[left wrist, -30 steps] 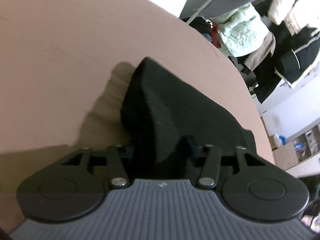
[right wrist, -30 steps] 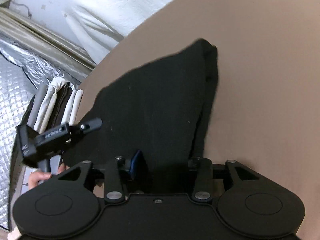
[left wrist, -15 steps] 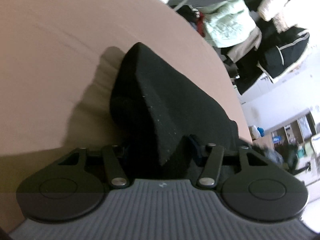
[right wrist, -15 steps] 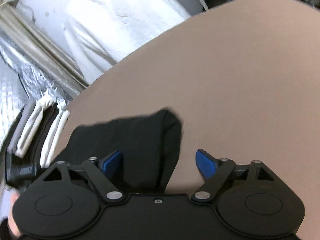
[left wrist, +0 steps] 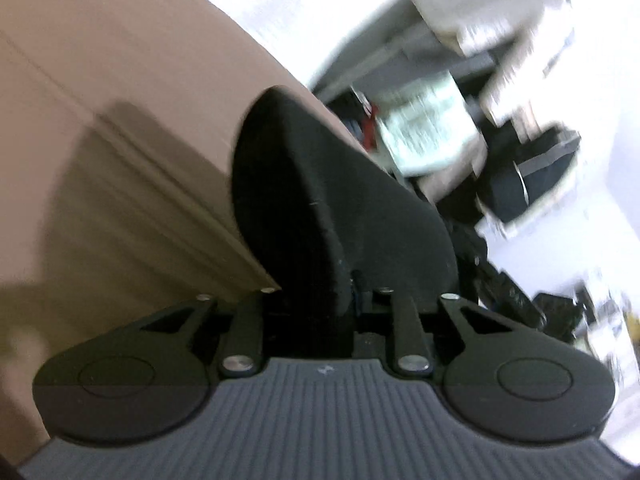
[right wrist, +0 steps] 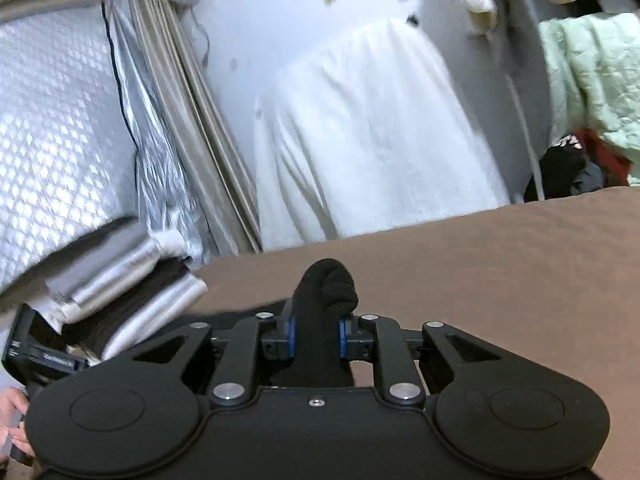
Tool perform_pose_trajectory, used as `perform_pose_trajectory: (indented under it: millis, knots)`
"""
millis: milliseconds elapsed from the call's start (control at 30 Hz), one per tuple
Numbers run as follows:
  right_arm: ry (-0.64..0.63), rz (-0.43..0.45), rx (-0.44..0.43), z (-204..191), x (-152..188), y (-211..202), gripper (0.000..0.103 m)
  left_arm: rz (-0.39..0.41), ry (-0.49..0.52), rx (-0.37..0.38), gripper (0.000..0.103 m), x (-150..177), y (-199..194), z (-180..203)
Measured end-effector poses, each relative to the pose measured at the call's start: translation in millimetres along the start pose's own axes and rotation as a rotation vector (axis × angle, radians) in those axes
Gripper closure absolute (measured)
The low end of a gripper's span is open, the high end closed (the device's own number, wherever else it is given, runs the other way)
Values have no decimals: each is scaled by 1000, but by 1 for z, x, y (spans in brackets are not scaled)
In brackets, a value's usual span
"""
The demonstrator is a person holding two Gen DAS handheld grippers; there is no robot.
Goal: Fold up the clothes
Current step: 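Pinch the black bundle edge with the left tool while the right tool grips its end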
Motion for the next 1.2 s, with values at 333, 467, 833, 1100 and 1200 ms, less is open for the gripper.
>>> perform_pose_trajectory:
  millis: [333,467,833,1100,1200]
  knots:
    - [378,-297,88,45,85,28,26,-88,-246,-20,43,8,16,-44]
    - [475,-319,-36,15,115,-5,18,-168,-281,-5,43,25,20,-43]
    - [803,-329,-248,-8,137,-1,8,-178,-153,-20,71,30,21,-29]
    - [654,-234,-123,-20,124,-4,70,-174,-59,-58,73,26,17,-23]
    - [404,-234,-34,-38,107,-8,72,-164,30,-100,73,26,14,-12]
Point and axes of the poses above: each gripper's, at about its wrist camera, not at the fingertips, and y roughly the way its jaws point, z to its right, x to its underside, the point moved 10 cm from there along y, roughly the way its jaws point, and after that the axes turned 1 degree about -x, right-handed, at the moved point
